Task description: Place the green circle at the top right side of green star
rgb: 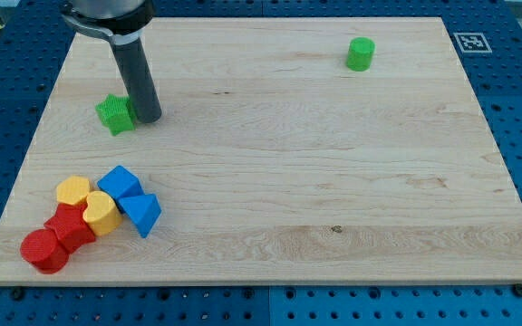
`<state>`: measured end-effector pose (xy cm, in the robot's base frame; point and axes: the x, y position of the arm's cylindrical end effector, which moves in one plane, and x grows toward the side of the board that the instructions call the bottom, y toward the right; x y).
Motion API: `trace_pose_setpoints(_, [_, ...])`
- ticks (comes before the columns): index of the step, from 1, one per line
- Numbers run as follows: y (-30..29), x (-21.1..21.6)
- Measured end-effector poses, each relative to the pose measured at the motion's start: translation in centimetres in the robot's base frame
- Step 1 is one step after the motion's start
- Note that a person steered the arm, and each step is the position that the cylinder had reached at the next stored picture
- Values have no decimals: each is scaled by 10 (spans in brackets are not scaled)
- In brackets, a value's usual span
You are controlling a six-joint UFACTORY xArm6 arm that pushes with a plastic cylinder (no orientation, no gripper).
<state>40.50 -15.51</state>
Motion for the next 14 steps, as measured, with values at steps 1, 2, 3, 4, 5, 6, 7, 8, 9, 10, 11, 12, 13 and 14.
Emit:
trace_pose_setpoints(1, [0, 0])
trace_pose_setpoints(2, [34, -5])
trace_pose_setpoints(3, [126, -29])
trace_pose_setpoints(4, [229, -32])
trace_pose_setpoints(5, [325, -29])
trace_pose_setpoints(6, [369, -29])
trace_pose_setpoints(7, [398, -28])
trace_pose_setpoints(8, [460, -26])
trace_pose_setpoints(9, [464, -41])
trace_pose_setpoints(10, [455, -72])
trace_pose_setpoints(11, [453, -75])
trace_pose_setpoints(12, [431, -86])
trace_pose_setpoints(13, [402, -76])
trace_pose_setpoints(14, [373, -117])
